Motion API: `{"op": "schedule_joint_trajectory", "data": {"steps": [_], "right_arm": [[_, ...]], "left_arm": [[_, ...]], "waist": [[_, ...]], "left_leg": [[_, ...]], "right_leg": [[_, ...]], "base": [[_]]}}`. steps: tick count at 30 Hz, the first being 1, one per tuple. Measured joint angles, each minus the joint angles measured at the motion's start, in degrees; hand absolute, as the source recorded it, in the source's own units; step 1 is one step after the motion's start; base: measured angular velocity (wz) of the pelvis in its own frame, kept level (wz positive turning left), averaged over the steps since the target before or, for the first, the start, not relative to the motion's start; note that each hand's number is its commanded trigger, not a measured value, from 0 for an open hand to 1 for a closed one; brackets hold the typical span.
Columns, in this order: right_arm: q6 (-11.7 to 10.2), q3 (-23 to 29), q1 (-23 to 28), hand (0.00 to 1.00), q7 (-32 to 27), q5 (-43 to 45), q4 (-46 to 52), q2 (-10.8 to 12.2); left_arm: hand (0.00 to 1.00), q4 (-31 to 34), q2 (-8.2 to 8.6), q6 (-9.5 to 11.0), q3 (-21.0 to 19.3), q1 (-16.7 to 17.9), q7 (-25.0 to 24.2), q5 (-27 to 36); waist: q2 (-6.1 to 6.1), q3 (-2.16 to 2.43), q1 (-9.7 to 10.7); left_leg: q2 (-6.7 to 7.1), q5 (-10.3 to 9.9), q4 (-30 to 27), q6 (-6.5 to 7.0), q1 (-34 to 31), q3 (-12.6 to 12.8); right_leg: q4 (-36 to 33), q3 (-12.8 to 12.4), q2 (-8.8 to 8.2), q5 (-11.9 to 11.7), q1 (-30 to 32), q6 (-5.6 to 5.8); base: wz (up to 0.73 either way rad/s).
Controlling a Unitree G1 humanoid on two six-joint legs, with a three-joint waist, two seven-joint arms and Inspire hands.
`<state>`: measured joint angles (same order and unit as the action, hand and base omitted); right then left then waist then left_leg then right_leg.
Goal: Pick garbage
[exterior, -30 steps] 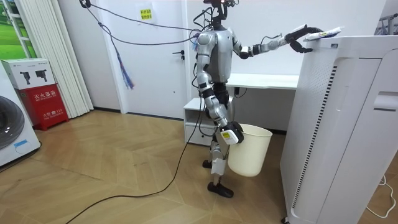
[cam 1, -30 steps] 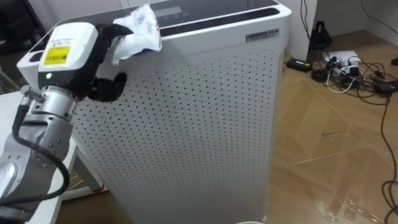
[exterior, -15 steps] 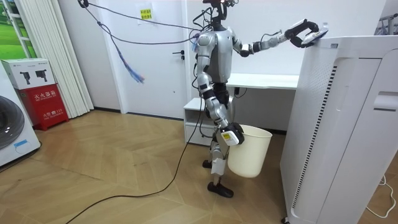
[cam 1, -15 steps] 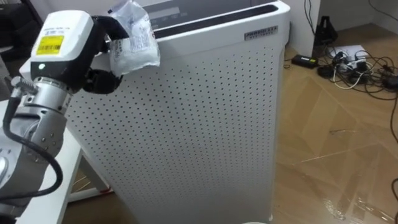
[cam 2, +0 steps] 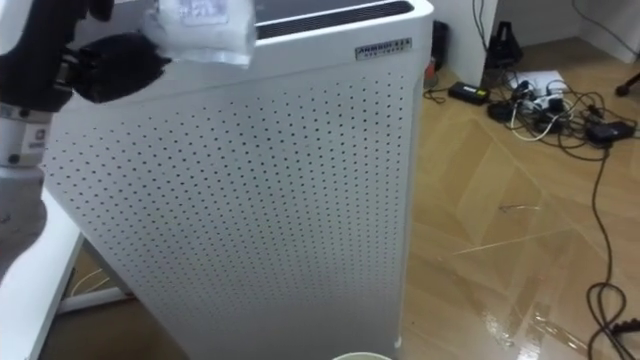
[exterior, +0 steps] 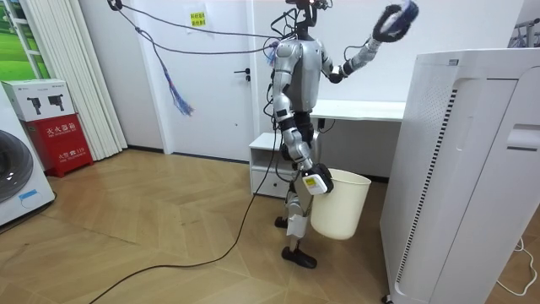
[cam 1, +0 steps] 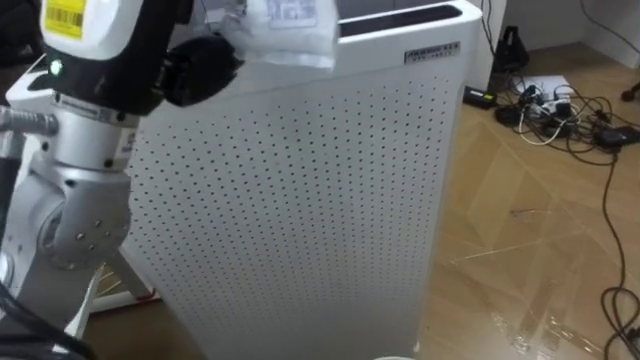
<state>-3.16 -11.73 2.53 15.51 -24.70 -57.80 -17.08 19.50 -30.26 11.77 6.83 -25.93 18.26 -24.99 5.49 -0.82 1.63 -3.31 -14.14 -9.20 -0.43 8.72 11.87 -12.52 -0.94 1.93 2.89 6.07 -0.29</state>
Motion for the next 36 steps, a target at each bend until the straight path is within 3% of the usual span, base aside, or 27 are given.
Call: {"op": "schedule_joint_trajectory", "data": {"steps": [3,9,12,16,18,21,22,26,33,36], "right_arm": [[0.0,-0.4,0.0,1.00,0.0,-0.1,-0.1,1.0],[-1.0,-3.9,-0.5,1.00,0.2,-0.2,-0.1,1.8],[-0.9,-4.3,-1.0,1.00,0.9,-0.2,-0.1,2.7],[-0.9,-5.5,-1.7,1.00,1.7,-0.4,0.8,2.7],[-0.8,-7.6,-3.0,1.00,1.7,-0.1,1.0,2.8],[-0.8,-8.6,-4.7,1.00,1.6,0.0,0.7,3.0],[-0.7,-8.6,-5.4,1.00,1.6,0.0,0.7,3.0],[-0.6,-8.5,-6.2,1.00,1.6,0.0,0.5,3.0],[-0.7,-9.0,-9.7,1.00,2.1,-0.3,-2.3,3.4],[-1.1,-9.5,-11.2,1.00,2.2,-0.2,-3.1,3.3]], "left_arm": [[1.00,5.6,2.50,1.2,0.2,3.5,-4.8,9.8],[1.00,7.7,7.34,1.6,2.9,10.2,-15.5,25.4],[1.00,7.7,9.05,1.0,3.8,11.4,-21.3,32.4],[1.00,5.8,9.43,1.1,6.2,12.9,-26.7,42.7],[1.00,2.3,10.84,0.9,7.5,15.7,-29.5,46.1],[1.00,-5.7,12.17,-0.2,9.1,19.7,-32.5,48.0],[1.00,-9.5,12.19,-1.7,9.3,20.5,-33.3,47.5],[1.00,-20.3,12.18,-3.0,10.8,22.8,-34.9,45.2],[1.00,-33.4,12.30,-3.0,14.5,25.6,-36.4,42.9],[1.00,-37.9,13.42,-2.9,15.7,25.6,-36.2,41.9]], "waist": [[-1.20,0.34,-0.2],[-2.59,0.27,-0.5],[-2.77,0.31,-0.5],[-2.35,0.55,-0.8],[-2.60,0.35,-0.8],[-2.98,0.14,-0.8],[-3.08,0.10,-0.8],[-3.19,-0.09,-0.7],[-3.54,-0.53,-0.8],[-3.46,-0.66,-0.9]], "left_leg": [[-0.11,0.0,0.0,0.00,0.0,-0.2],[0.19,0.0,0.0,0.01,-0.7,-1.2],[0.17,0.0,-0.2,0.03,-1.4,-1.5],[0.11,0.0,-0.3,0.03,-2.1,-1.6],[0.18,0.0,-0.7,0.02,-2.7,-1.5],[0.45,0.0,-2.7,0.02,-5.5,-1.2],[0.57,0.0,-3.2,0.03,-6.8,-1.3],[0.57,0.0,-4.4,0.03,-8.8,-1.4],[0.94,0.0,-6.3,0.14,-13.9,-1.4],[0.99,-0.1,-7.1,0.18,-16.0,-1.4]], "right_leg": [[0.1,0.6,-0.04,0.0,-0.2,-0.04],[-0.1,2.7,-0.91,-0.1,-0.1,0.00],[0.0,3.0,-1.01,-0.1,0.2,-0.02],[-0.3,3.1,-0.91,-0.3,1.0,-0.18],[-1.3,2.9,-0.96,0.0,2.0,-0.38],[-2.7,4.3,-1.94,0.1,4.7,-0.56],[-3.2,4.5,-2.13,0.1,6.0,-0.60],[-3.3,5.0,-2.41,-0.2,7.3,-0.78],[-4.9,5.0,-3.09,-0.4,12.3,-0.92],[-5.4,5.1,-3.32,-0.6,14.1,-1.06]], "base": [[0.07],[0.13],[0.08],[0.00],[-0.04],[-0.01],[0.07],[0.06],[0.01],[0.02]]}}
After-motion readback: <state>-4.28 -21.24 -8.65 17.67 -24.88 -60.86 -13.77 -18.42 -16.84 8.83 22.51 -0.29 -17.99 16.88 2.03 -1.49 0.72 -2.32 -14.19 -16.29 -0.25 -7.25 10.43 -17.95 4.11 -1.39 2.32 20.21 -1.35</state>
